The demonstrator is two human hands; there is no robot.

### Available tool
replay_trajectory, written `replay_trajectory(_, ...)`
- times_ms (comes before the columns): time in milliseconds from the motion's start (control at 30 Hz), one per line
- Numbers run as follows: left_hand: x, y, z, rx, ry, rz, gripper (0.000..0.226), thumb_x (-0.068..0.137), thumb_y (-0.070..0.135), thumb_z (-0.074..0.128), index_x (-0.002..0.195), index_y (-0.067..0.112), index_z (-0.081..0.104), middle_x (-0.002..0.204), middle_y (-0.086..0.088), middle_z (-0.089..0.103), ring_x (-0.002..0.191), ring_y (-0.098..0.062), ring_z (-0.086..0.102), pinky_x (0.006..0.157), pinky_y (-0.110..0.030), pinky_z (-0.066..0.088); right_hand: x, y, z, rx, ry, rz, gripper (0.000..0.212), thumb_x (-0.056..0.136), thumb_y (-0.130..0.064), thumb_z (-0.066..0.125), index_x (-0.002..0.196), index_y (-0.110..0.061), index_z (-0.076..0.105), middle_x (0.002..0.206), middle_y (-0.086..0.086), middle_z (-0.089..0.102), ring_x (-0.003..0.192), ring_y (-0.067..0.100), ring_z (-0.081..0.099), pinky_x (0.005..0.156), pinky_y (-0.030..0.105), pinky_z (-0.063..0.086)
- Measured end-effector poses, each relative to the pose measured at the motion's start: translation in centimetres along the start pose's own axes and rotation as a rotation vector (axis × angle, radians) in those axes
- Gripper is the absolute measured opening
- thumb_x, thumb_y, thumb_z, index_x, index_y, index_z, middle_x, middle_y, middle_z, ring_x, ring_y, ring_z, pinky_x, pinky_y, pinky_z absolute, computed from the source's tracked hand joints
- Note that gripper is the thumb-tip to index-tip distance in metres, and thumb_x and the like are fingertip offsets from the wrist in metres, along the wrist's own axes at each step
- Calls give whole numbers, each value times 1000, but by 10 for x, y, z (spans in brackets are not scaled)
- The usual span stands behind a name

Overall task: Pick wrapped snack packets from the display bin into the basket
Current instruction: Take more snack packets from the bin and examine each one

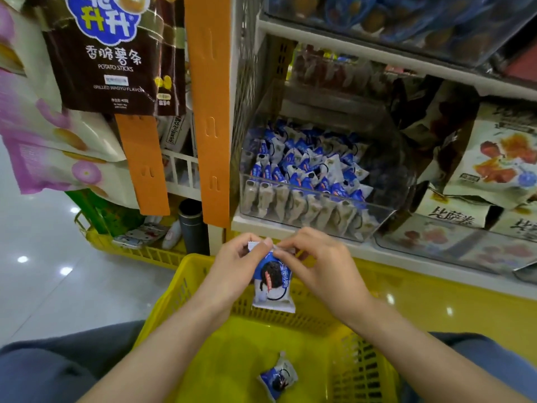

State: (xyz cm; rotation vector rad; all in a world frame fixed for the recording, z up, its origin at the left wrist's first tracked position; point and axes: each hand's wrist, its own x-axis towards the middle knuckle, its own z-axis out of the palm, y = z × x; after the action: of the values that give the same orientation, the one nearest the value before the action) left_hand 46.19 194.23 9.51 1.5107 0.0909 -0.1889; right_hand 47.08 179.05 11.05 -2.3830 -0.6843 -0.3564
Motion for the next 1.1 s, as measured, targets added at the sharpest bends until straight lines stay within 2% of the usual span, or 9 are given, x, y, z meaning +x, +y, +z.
replay_trajectory(133, 1, 0, 2, -35, -38, -57, 18, 88, 32, 57, 93, 17, 64, 88, 0, 71, 82, -9, 68, 63, -20, 50, 0, 0, -2, 181, 71, 167, 4, 85, -20, 66, 82, -22, 67, 74, -16, 60, 72, -1, 57, 65, 11, 44)
replay_trajectory(233, 1, -2, 4, -9, -36, -87, 20, 87, 27, 61, 104, 18, 58, 102, 1, 69, 85, -11, 68, 67, -25, 53, 5, 1, -4, 440, 135, 417, 10, 88, -17, 61, 80, -21, 65, 76, -7, 67, 67, 0, 60, 61, 18, 51)
replay_trajectory(400, 0, -2, 4, -193, 27, -57, 18, 92, 23, 52, 106, 14, 56, 90, 1, 72, 79, -9, 69, 70, -27, 54, 5, -1, -7, 856, -20, 540, 19, 91, -10, 53, 107, -9, 62, 96, 2, 69, 80, 0, 65, 66, 14, 51)
replay_trajectory(533, 2, -2, 5, -259, 69, -106, 13, 94, 24, 49, 96, 12, 53, 83, -4, 68, 77, -14, 65, 75, -33, 52, 0, -6, 0, 862, -71, 479, 23, 85, -1, 60, 103, -15, 62, 94, -2, 69, 79, 5, 66, 67, 19, 53)
replay_trajectory(667, 2, -7, 7, -110, 34, -89, 21, 92, 32, 51, 105, 17, 56, 93, 2, 65, 93, -10, 63, 85, -35, 51, -1, -6, 4, 579, 19, 408, 26, 80, -12, 70, 90, -34, 62, 86, -18, 69, 73, -2, 62, 62, 17, 51)
replay_trajectory(733, 1, -8, 7, -105, -22, -78, 29, 88, 37, 54, 112, 21, 57, 103, 5, 66, 93, -3, 64, 76, -26, 53, -2, -7, 6, 455, 32, 353, 24, 79, -18, 71, 91, -37, 60, 88, -19, 67, 77, -4, 61, 64, 14, 49)
replay_trajectory(800, 0, -8, 7, -107, -28, -67, 31, 88, 37, 54, 114, 21, 57, 103, 5, 67, 89, 1, 65, 69, -20, 53, -1, -6, 7, 425, 23, 326, 21, 81, -20, 70, 98, -30, 62, 97, -13, 67, 87, -1, 62, 76, 18, 51)
replay_trajectory(933, 4, -6, 9, -219, 49, -110, 28, 94, 30, 47, 114, 11, 52, 103, -5, 65, 92, -14, 65, 81, -34, 53, 1, -7, 6, 536, -81, 340, 28, 88, -11, 61, 114, -22, 57, 117, -2, 62, 109, 8, 58, 96, 30, 47)
replay_trajectory(1100, 6, -3, 7, -278, -11, -89, 27, 99, 25, 36, 110, 15, 58, 103, -6, 70, 91, -20, 67, 81, -36, 56, 4, -7, 6, 721, -54, 528, 44, 87, -6, 60, 127, -15, 45, 119, -1, 57, 101, 5, 57, 84, 12, 48)
